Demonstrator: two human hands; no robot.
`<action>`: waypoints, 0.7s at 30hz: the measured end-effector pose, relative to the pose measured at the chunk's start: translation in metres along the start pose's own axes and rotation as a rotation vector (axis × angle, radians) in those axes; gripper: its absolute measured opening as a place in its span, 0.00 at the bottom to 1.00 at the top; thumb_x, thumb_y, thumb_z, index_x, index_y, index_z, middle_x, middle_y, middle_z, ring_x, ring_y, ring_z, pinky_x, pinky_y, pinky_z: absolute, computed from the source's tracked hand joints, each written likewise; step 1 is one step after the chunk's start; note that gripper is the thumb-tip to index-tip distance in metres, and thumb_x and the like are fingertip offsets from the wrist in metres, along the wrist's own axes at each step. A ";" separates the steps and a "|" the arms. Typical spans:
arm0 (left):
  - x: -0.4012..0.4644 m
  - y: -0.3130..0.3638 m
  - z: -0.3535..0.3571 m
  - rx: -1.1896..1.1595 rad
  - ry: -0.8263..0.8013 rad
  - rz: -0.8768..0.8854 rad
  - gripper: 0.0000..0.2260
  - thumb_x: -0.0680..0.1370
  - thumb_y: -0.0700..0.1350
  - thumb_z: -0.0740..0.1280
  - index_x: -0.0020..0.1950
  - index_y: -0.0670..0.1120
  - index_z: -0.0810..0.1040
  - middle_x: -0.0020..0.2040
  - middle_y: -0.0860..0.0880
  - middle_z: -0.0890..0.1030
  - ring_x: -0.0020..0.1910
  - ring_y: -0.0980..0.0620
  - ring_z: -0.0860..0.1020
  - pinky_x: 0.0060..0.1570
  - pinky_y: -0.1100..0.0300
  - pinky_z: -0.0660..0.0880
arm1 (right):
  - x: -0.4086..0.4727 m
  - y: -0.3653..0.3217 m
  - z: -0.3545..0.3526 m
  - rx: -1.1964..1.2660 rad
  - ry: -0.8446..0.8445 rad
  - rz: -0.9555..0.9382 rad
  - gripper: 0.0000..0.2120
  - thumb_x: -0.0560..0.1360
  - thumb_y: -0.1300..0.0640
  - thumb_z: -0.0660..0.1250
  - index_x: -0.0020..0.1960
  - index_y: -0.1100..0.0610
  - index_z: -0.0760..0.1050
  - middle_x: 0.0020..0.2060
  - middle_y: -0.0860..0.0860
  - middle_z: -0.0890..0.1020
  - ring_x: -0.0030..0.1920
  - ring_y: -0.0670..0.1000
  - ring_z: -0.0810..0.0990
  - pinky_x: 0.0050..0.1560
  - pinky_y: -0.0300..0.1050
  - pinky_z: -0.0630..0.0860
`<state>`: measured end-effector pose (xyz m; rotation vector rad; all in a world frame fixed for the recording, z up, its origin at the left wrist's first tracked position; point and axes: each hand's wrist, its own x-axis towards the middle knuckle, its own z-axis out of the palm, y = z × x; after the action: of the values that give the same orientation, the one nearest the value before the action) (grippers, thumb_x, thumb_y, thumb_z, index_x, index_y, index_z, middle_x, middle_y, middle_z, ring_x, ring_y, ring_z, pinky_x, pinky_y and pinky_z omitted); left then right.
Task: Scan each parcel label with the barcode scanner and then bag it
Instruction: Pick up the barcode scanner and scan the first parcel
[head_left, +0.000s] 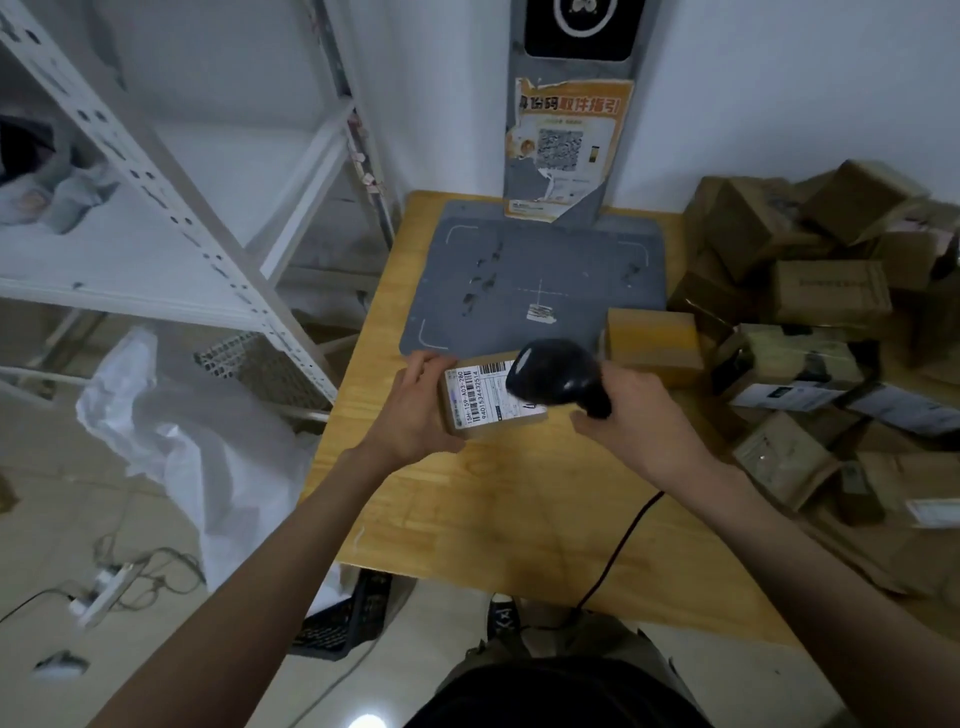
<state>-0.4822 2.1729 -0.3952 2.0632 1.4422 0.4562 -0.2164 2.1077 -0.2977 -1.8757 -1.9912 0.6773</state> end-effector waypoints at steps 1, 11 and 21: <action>0.001 0.007 0.000 -0.048 -0.014 0.027 0.49 0.55 0.53 0.81 0.73 0.49 0.65 0.66 0.53 0.64 0.65 0.50 0.68 0.66 0.51 0.71 | -0.003 0.007 -0.003 0.124 0.065 0.108 0.09 0.74 0.61 0.73 0.49 0.53 0.75 0.38 0.45 0.79 0.37 0.44 0.79 0.35 0.35 0.71; 0.035 0.153 0.054 -0.304 -0.438 0.316 0.46 0.62 0.42 0.84 0.74 0.55 0.64 0.63 0.56 0.61 0.66 0.67 0.66 0.62 0.78 0.64 | -0.102 0.098 -0.042 0.701 0.561 0.617 0.08 0.73 0.57 0.75 0.50 0.58 0.80 0.40 0.51 0.84 0.40 0.51 0.83 0.40 0.46 0.79; 0.016 0.334 0.193 -0.412 -0.754 0.428 0.46 0.57 0.49 0.83 0.71 0.54 0.64 0.68 0.49 0.71 0.69 0.55 0.71 0.72 0.53 0.69 | -0.289 0.190 -0.080 0.818 1.015 0.901 0.05 0.74 0.57 0.74 0.48 0.50 0.80 0.42 0.48 0.86 0.43 0.47 0.85 0.47 0.49 0.83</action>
<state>-0.1201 2.0539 -0.3361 1.8820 0.4264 0.0881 0.0105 1.8345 -0.3089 -1.8559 -0.1479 0.4414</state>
